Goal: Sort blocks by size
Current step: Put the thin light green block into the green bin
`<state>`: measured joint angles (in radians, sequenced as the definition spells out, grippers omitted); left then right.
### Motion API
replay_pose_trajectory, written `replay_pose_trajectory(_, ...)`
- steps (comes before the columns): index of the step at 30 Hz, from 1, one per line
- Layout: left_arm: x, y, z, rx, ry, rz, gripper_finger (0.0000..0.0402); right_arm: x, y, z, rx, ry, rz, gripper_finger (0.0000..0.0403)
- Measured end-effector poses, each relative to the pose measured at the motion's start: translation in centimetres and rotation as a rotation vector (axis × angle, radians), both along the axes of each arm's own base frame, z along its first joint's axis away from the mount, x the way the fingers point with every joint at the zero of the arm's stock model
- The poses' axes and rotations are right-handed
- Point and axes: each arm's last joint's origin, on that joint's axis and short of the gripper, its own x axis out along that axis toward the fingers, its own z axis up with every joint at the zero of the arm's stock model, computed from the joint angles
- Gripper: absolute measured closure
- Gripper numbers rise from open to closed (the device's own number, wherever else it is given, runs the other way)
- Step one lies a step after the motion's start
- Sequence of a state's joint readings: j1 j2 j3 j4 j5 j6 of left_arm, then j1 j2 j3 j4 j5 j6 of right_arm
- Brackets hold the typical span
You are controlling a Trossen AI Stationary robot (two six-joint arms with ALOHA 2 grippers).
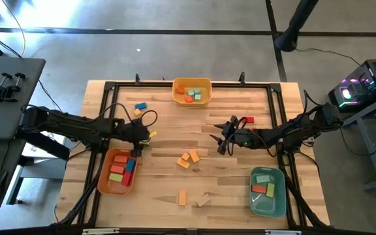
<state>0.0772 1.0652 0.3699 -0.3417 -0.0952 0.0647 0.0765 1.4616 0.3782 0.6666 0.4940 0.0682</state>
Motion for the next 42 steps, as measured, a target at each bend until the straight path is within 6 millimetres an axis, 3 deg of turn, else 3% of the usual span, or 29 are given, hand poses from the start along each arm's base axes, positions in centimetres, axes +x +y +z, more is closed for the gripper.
replay_pose_trajectory(18,0.5,0.3,-1.0,-0.092,0.042,-0.004,0.0176,0.0,0.1,0.0,0.049,-0.018,0.020,0.0171)
replay_pose_trajectory(32,0.5,0.3,-0.9,-0.077,0.036,-0.005,0.0298,0.1,0.3,0.0,0.082,-0.025,0.044,0.0171)
replay_pose_trajectory(37,1.3,0.4,-0.6,-0.075,-0.058,0.015,0.0311,0.1,0.3,0.0,0.089,-0.025,0.059,0.0171)
replay_pose_trajectory(42,2.7,0.8,1.2,-0.023,-0.162,0.049,0.0311,0.1,0.3,0.2,0.089,-0.032,0.059,0.0171)
